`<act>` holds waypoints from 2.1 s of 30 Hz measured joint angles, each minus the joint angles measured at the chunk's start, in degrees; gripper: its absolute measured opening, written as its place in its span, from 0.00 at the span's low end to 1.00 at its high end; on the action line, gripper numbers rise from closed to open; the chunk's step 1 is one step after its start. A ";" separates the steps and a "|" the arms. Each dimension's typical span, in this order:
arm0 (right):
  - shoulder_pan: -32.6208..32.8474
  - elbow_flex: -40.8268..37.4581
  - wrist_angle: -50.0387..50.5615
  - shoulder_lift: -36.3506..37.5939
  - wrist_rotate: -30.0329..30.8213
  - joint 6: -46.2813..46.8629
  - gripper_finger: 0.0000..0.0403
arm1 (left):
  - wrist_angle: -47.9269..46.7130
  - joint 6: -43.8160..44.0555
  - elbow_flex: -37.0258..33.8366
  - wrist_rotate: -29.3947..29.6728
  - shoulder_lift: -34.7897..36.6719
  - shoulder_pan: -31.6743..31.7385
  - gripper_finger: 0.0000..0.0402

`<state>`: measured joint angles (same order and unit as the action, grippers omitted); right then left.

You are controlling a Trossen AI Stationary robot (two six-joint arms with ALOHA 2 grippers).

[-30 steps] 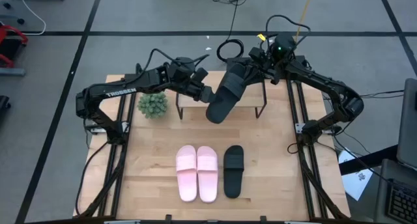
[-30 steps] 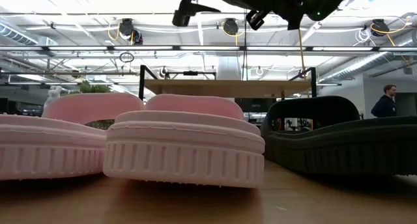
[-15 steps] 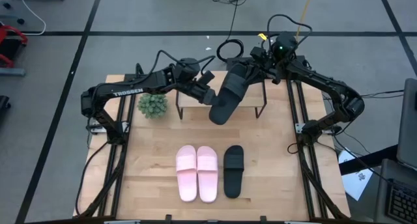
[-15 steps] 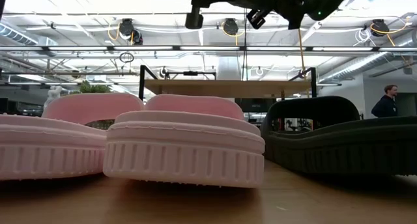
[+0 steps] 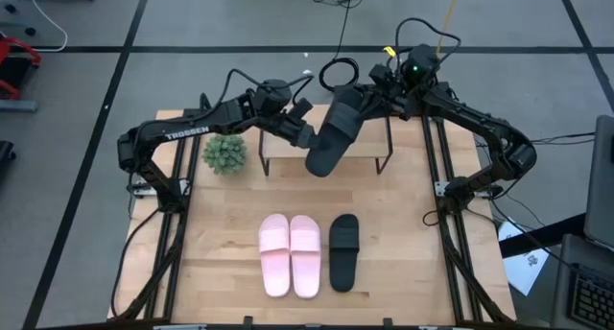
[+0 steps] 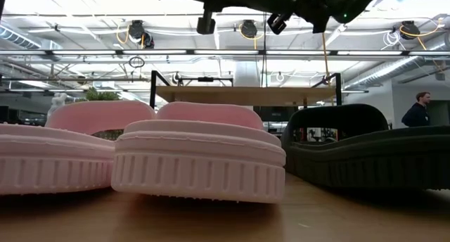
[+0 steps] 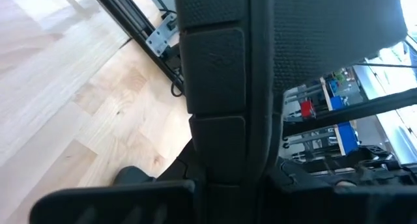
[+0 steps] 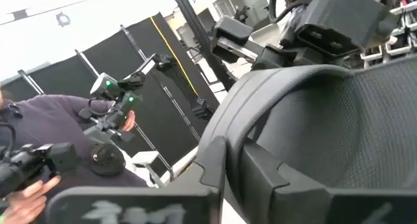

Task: Pick and place slides into the shelf
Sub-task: Put the right black slipper on the shelf

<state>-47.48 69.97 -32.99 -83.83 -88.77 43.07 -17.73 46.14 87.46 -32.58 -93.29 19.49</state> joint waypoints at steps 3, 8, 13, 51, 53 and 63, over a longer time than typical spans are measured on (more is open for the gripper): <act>-0.41 0.00 0.00 0.02 -0.07 0.87 0.13 | -1.01 -0.10 0.00 -1.02 0.73 0.44 0.13; -2.34 0.04 -0.11 0.20 -1.23 1.22 0.24 | -2.78 -0.29 0.02 -2.35 0.78 0.45 0.13; -5.63 0.04 -0.64 0.20 -1.14 3.16 0.28 | -4.08 -0.56 0.02 -3.33 0.78 0.48 0.13; -27.67 0.70 -21.44 10.85 17.00 20.68 0.23 | 37.58 29.72 0.07 32.03 -18.61 -7.03 0.13; -27.40 0.70 -21.26 10.93 16.84 20.74 0.23 | 37.09 29.92 0.07 33.31 -18.61 -7.78 0.13; -27.31 0.68 -17.92 10.84 16.76 19.16 0.23 | 36.31 30.02 0.05 35.30 -20.28 -8.39 0.13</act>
<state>-74.79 70.65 -50.91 -72.99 -72.01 62.23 18.58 76.16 87.51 2.72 -113.57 11.10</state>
